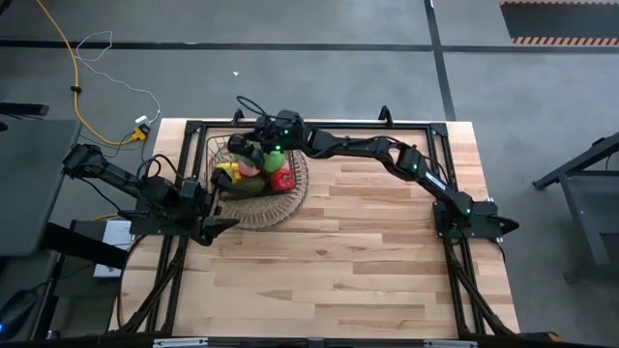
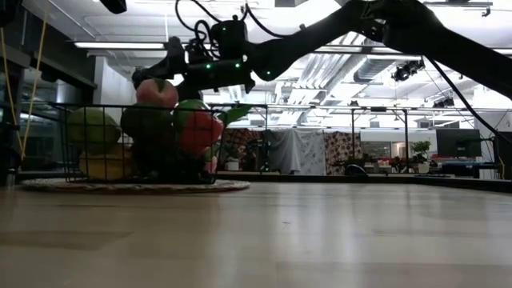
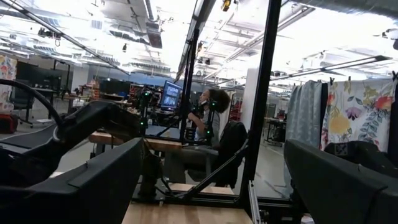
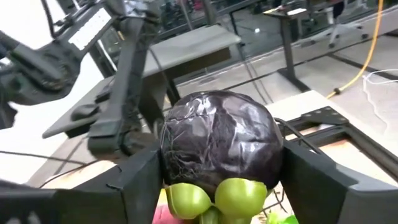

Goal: Build produce basket
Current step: Put the black mangosteen into the wire basket, then return to Home Position

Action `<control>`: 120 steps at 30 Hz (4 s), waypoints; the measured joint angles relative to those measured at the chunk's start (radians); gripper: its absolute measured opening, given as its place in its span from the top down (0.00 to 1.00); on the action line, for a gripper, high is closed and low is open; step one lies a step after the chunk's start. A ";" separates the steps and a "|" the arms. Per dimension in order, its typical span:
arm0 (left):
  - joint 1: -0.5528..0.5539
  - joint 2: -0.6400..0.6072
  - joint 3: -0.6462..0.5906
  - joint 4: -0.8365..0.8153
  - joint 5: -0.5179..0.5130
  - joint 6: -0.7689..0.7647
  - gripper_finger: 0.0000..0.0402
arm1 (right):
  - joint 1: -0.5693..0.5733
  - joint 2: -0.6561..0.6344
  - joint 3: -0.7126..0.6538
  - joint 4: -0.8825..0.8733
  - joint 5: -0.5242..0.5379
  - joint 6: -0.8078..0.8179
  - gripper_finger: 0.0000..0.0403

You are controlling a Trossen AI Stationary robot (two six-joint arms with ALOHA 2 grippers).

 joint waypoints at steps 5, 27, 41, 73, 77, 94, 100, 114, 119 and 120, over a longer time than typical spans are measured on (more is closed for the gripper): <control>0.000 0.000 0.000 0.000 0.000 0.000 0.06 | 0.014 0.000 0.000 -0.009 0.004 -0.018 0.24; 0.000 0.000 0.000 -0.028 -0.003 0.000 0.06 | -0.039 -0.112 -0.002 -0.255 -0.106 -0.164 0.11; 0.000 0.000 0.000 -0.061 -0.080 -0.007 0.06 | -0.029 -0.490 -0.281 -0.647 0.067 -0.414 0.11; 0.002 0.034 0.000 -0.131 -0.141 0.032 0.06 | 0.224 -1.707 -1.666 0.060 0.261 -0.153 0.11; 0.002 0.035 0.000 -0.137 -0.173 0.043 0.06 | 0.232 -1.688 -1.666 0.056 0.263 -0.153 0.11; 0.437 -0.102 0.000 -0.477 0.243 -0.009 0.07 | 0.231 -1.608 -1.666 0.051 0.267 -0.110 0.11; 0.426 -0.178 0.000 -0.567 0.253 -0.001 0.22 | 0.231 -1.606 -1.666 0.052 0.267 -0.107 0.11; 0.350 -0.364 -0.034 -0.635 0.152 -0.010 0.96 | 0.231 -1.606 -1.666 0.054 0.267 -0.104 0.11; 0.348 -0.425 -0.157 -0.540 0.127 -0.050 0.99 | 0.231 -1.606 -1.666 0.057 0.267 -0.104 0.11; 0.348 -0.437 -0.181 -0.519 0.128 -0.060 0.99 | 0.231 -1.606 -1.666 0.056 0.267 -0.104 0.11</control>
